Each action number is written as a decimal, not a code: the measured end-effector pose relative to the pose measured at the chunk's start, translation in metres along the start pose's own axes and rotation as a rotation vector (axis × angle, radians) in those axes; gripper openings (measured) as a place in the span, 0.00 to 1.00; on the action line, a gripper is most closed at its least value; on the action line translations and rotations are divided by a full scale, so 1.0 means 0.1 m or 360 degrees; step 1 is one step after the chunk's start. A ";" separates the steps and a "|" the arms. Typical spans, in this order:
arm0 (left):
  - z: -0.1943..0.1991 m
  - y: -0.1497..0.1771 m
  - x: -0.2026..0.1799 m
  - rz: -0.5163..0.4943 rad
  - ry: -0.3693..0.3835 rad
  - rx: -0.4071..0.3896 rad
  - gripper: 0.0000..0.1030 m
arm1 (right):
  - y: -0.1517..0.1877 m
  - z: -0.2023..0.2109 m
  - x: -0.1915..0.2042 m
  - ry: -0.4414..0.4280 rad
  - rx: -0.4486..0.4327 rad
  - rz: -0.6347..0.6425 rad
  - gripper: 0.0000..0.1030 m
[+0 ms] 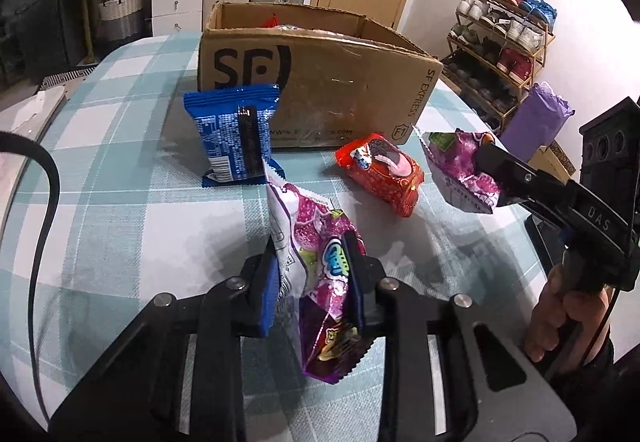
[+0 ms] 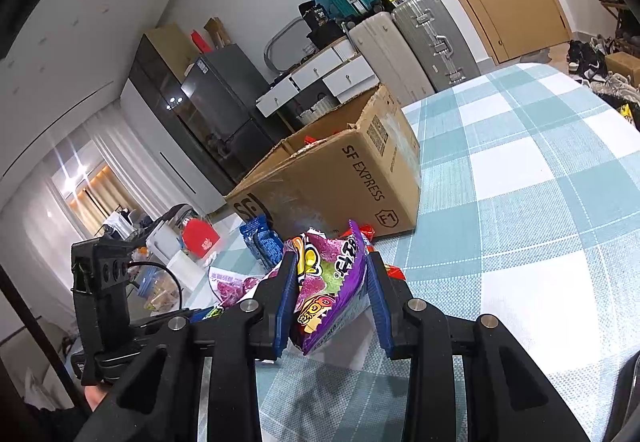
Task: Organize snacks
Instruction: 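Lift both held candy bags and carry them over the cardboard box, then open both tools to drop the candy bags into the box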
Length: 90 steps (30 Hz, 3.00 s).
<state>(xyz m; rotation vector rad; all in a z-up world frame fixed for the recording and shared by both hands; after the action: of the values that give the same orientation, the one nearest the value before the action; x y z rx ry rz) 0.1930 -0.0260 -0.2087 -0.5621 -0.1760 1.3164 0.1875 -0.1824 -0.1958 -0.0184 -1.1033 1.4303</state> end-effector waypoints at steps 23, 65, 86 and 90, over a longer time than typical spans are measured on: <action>1.08 -0.28 0.35 0.0101 -0.0075 -0.0280 0.25 | -0.14 0.32 0.30 0.0050 -0.0037 0.0100 0.33; 1.68 -2.80 0.02 -0.0137 0.0101 -0.0259 0.25 | -2.58 0.36 1.27 0.0110 -0.0080 0.0370 0.33; -0.09 -2.83 0.18 -0.0199 0.0057 0.0110 0.25 | -2.43 -0.76 0.49 0.0327 0.0229 0.0351 0.34; -0.18 -2.82 0.15 -0.0237 0.0000 0.0118 0.25 | -2.39 -0.87 0.43 0.0345 0.0279 0.0326 0.37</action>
<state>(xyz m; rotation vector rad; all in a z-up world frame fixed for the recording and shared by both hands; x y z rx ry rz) 0.4485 -0.0573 -0.0906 -0.4769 -0.1650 1.1737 0.4124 -0.1518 -0.0729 -0.1619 -0.8135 1.6620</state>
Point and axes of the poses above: each gripper's, at about its wrist camera, not at the fingertips, and z roughly against the way its jaws point, x to its left, y to its underside, the point moved 6 cm from there along -z, roughly the way its jaws point, and after that the axes turned 11 degrees about x, right-handed, at the moved point
